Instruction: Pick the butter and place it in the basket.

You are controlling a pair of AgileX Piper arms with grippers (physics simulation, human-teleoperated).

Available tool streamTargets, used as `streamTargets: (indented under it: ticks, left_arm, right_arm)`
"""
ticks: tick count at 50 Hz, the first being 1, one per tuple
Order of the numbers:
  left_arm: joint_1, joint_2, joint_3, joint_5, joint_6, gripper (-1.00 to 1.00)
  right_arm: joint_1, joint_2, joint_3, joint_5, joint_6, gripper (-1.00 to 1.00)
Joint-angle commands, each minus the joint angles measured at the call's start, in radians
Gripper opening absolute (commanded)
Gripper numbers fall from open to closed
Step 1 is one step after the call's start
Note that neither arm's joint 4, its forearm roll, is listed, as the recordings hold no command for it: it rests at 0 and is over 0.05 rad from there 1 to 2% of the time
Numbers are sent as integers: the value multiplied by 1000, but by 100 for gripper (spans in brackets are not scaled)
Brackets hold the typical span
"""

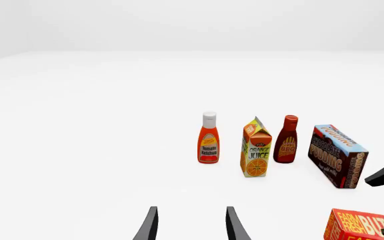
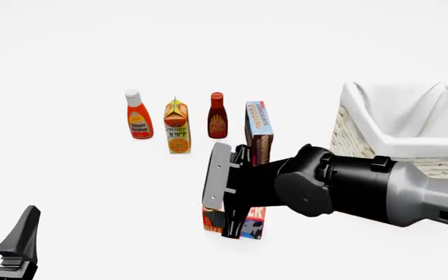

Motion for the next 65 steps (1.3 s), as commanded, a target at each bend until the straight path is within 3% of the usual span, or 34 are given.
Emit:
streamTargets:
  ticks: [1, 37, 65]
  left_arm:
    - [0, 0, 0, 0, 0, 100]
    - [0, 0, 0, 0, 0, 100]
    - [0, 0, 0, 0, 0, 100]
  right_arm:
    - [10, 14, 15, -14, 12, 100]
    - [6, 79, 33, -80, 57, 100]
    - [-50, 135, 13, -106, 34, 100]
